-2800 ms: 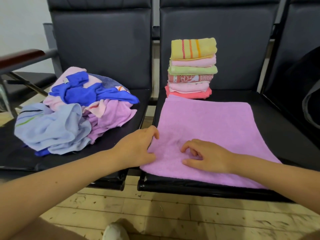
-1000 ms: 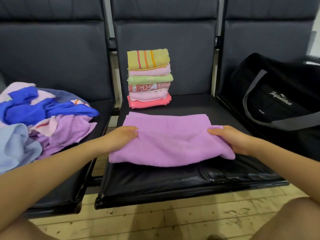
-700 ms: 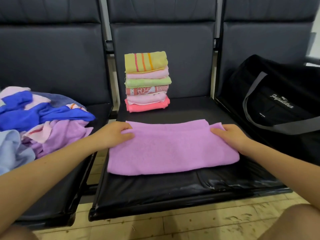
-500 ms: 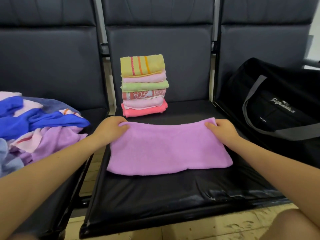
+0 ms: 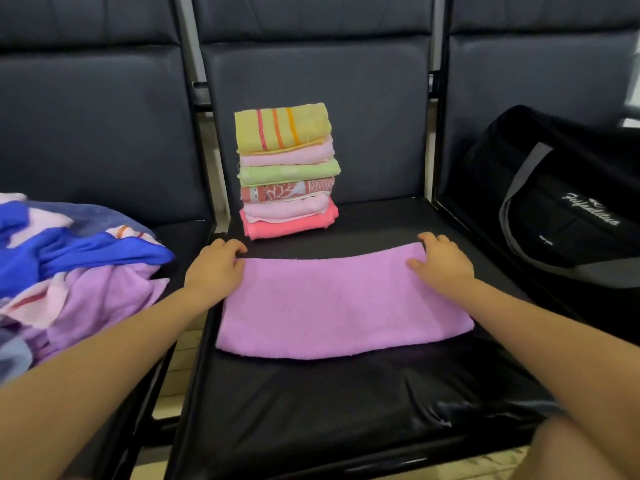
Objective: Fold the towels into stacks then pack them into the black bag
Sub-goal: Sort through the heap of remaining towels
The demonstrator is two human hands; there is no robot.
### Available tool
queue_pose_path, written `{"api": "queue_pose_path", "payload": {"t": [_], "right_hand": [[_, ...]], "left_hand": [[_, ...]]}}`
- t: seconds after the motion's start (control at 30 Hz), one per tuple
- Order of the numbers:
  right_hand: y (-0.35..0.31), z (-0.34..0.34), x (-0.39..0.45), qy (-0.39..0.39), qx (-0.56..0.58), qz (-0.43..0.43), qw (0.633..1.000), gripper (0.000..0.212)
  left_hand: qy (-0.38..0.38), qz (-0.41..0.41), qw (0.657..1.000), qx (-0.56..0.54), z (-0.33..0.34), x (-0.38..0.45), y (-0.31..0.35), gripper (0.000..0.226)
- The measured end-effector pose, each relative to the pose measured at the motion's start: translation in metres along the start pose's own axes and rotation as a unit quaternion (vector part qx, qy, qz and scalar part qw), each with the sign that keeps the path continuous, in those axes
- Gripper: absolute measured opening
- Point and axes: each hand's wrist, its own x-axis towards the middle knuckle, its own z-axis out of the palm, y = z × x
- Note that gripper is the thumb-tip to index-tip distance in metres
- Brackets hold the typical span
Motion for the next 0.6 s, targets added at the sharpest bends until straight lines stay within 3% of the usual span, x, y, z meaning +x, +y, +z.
{"api": "queue_pose_path", "payload": {"t": [0.13,0.3,0.4,0.47,0.6], "right_hand": [[0.004,-0.006,-0.012,-0.04,0.013,0.083,0.996,0.06],[0.003,-0.013,-0.034,-0.139,0.056,0.078,0.986,0.045],[0.003,-0.011,-0.041,-0.174,0.102,0.082,0.976,0.035],[0.005,-0.01,-0.042,-0.169,0.237,0.112,0.95,0.035],[-0.007,-0.019,-0.047,-0.131,0.459,0.171,0.862,0.034]], "left_hand": [[0.015,-0.127,0.982,-0.142,-0.003,-0.016,-0.007,0.037],[-0.036,-0.175,0.976,-0.126,-0.003,-0.041,-0.007,0.04],[-0.039,-0.161,0.98,-0.112,-0.004,-0.053,-0.004,0.045],[-0.041,-0.143,0.984,-0.102,-0.005,-0.062,0.001,0.046],[-0.052,-0.098,0.99,-0.088,-0.011,-0.068,0.003,0.031]]}}
